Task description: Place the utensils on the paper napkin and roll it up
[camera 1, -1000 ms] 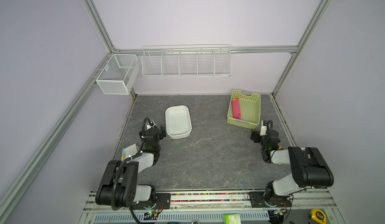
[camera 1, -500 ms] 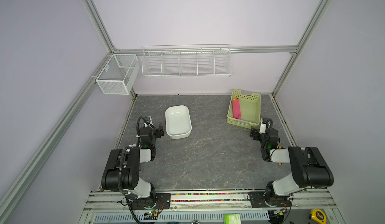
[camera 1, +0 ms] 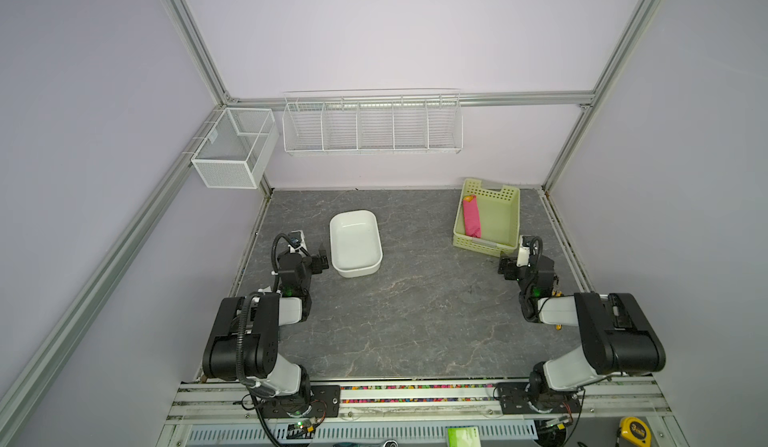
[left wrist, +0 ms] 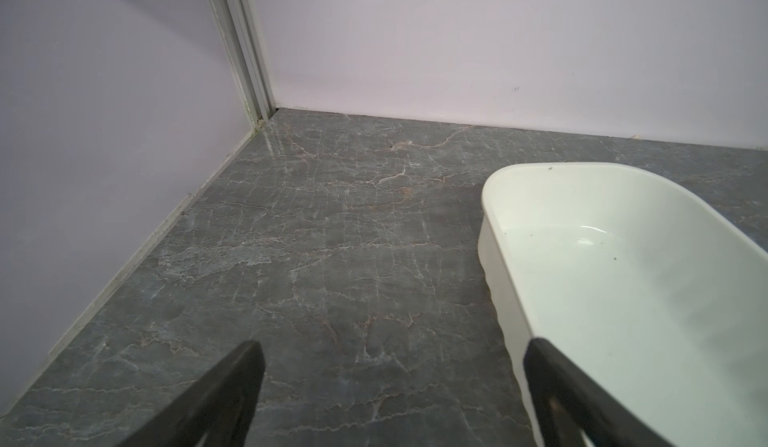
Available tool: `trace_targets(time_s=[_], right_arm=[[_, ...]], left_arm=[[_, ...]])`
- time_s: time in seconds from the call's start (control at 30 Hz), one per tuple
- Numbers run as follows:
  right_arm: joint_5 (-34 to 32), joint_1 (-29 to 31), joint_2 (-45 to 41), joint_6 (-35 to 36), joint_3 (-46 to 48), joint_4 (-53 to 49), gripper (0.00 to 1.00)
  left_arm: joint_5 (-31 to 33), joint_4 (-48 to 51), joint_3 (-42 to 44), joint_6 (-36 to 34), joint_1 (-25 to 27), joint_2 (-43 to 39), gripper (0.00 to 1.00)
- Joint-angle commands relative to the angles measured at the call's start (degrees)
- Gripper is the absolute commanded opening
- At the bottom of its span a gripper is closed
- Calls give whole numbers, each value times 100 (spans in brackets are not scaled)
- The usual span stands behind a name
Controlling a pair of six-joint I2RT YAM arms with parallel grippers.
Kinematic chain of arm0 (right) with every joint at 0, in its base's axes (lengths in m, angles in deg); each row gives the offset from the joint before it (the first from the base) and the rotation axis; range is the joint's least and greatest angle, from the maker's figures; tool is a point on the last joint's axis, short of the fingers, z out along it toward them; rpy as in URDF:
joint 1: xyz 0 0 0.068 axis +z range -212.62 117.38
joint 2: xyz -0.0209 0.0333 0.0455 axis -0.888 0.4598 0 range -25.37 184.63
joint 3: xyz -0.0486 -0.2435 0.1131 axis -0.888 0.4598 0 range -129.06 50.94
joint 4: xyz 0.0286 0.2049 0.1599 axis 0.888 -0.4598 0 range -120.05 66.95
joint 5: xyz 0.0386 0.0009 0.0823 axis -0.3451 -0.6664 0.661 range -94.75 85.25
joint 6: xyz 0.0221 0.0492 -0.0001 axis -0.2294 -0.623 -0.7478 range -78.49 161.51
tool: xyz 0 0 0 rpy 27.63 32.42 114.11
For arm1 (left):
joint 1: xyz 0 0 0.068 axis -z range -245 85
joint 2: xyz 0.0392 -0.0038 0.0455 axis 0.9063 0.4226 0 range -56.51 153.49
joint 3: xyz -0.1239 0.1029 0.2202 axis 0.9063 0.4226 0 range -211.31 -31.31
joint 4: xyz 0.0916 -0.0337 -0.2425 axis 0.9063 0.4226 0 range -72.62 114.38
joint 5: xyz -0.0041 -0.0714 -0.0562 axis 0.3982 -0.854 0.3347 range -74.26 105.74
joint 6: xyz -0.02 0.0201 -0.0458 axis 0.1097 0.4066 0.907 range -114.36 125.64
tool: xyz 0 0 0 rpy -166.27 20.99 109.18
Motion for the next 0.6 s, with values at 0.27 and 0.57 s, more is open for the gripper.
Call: trace_targets(time_s=[0.27, 0.57], right_arm=[[-44, 25, -4, 166, -85, 85, 88], [-36, 26, -3, 160, -92, 86, 88]], left_arm=[[42, -156, 27, 41, -9, 64, 98], [77, -147, 21, 63, -7, 65, 98]])
